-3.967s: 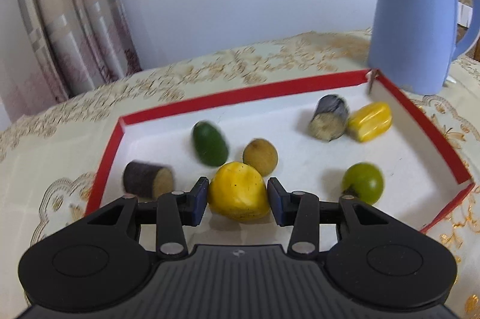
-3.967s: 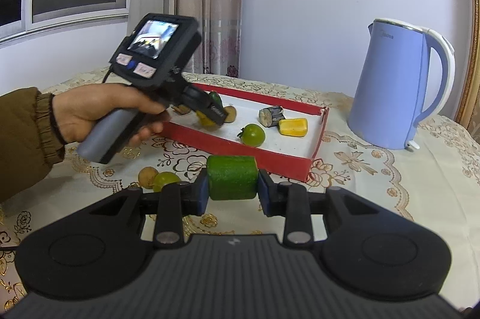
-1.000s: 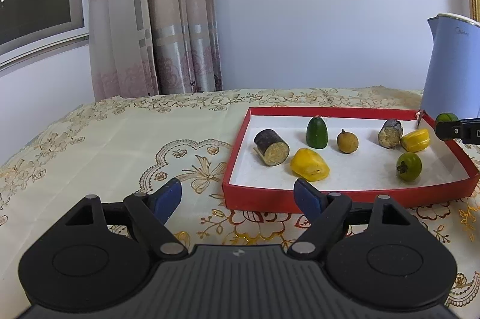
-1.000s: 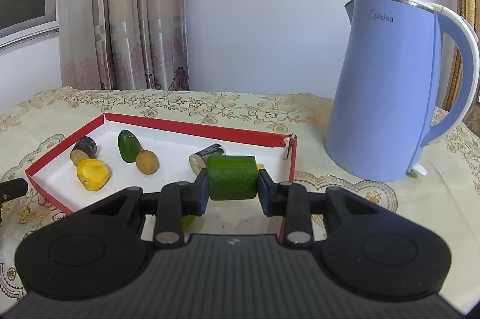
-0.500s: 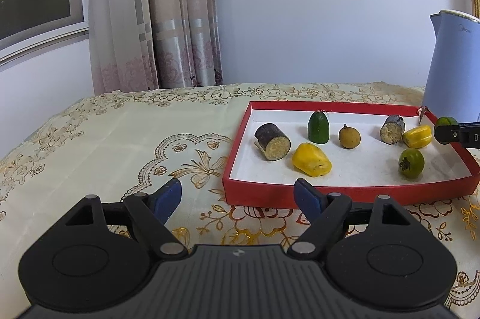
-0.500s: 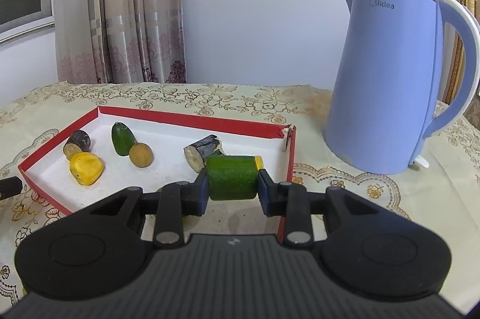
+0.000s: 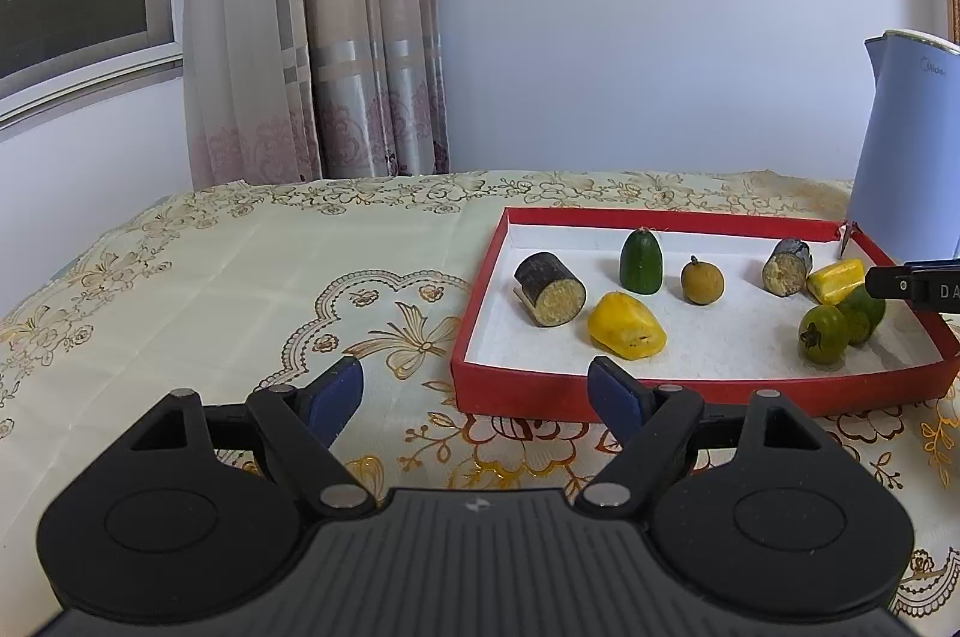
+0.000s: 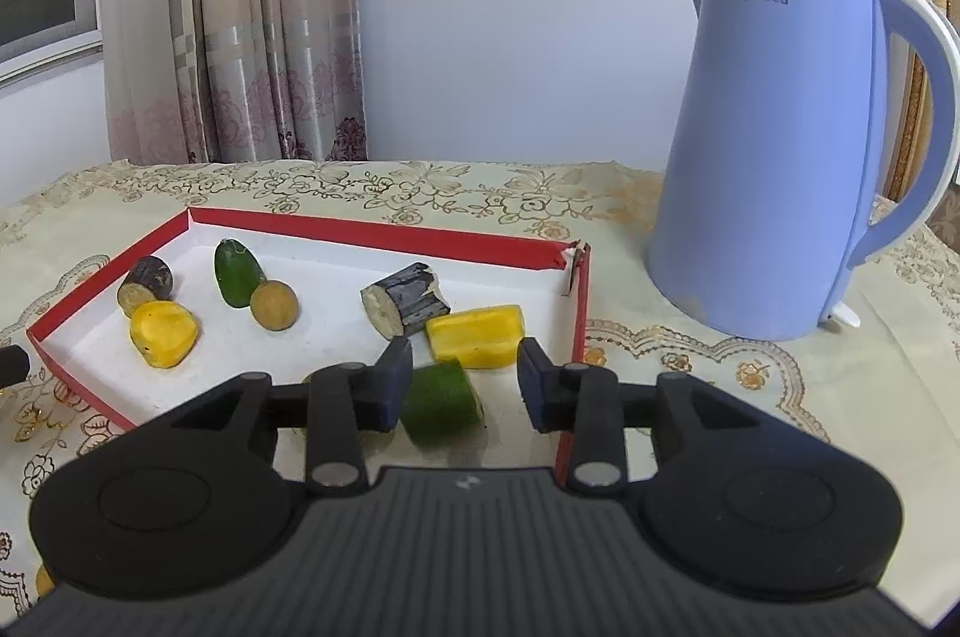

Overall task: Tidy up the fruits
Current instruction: 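Lower the cucumber piece into the tray and open the right gripper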

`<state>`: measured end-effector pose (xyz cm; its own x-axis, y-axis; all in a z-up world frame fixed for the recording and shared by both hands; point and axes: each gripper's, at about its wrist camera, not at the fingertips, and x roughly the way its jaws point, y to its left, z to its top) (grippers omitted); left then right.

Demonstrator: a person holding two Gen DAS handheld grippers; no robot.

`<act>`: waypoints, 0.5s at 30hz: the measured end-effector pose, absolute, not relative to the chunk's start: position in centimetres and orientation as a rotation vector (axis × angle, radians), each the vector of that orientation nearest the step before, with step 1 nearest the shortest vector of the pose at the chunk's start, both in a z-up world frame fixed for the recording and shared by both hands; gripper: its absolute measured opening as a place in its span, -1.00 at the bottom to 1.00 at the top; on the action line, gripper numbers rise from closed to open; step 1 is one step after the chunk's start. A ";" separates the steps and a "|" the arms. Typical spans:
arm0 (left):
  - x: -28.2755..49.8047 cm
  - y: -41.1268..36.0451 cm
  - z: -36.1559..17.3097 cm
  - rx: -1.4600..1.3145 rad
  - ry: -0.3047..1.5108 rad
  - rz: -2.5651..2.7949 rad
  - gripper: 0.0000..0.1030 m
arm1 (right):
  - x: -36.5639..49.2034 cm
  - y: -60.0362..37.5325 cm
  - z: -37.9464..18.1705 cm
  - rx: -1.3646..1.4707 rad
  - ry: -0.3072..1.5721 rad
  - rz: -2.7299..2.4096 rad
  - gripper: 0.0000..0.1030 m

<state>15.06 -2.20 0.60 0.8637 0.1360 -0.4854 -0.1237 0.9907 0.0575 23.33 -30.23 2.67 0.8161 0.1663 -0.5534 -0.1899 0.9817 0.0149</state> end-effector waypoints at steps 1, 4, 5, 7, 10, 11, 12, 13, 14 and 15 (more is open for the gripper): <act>15.1 -2.2 0.6 0.025 0.512 0.136 0.59 | 23.3 -30.2 2.7 -0.043 0.586 0.190 -0.34; 15.1 -2.2 0.5 0.026 0.514 0.135 0.59 | 23.3 -30.3 2.7 -0.042 0.584 0.191 -0.34; 15.1 -2.2 0.6 0.027 0.513 0.134 0.59 | 23.2 -30.3 2.8 -0.042 0.583 0.191 -0.34; 15.1 -2.2 0.6 0.027 0.512 0.134 0.59 | 23.2 -30.3 2.8 -0.042 0.580 0.189 -0.34; 15.0 -2.3 0.6 0.027 0.515 0.131 0.59 | 23.1 -30.3 2.9 -0.042 0.578 0.189 -0.34; 15.0 -2.3 0.6 0.028 0.515 0.133 0.59 | 23.1 -30.3 3.0 -0.042 0.577 0.189 -0.34; 15.1 -2.3 0.6 0.029 0.515 0.133 0.59 | 22.9 -30.3 3.1 -0.043 0.574 0.190 -0.34; 15.1 -2.2 0.6 0.029 0.516 0.133 0.59 | 22.8 -30.3 3.3 -0.045 0.568 0.191 -0.34; 15.1 -2.2 0.7 0.026 0.517 0.133 0.59 | 22.6 -30.3 3.5 -0.044 0.560 0.194 -0.34; 15.1 -2.1 0.7 0.024 0.519 0.133 0.59 | 22.4 -30.3 3.8 -0.043 0.552 0.199 -0.33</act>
<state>15.12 -2.13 0.66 0.8601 0.1324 -0.4926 -0.1203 0.9911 0.0563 22.43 -30.27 3.84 0.8327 0.1764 -0.5249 -0.1995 0.9798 0.0129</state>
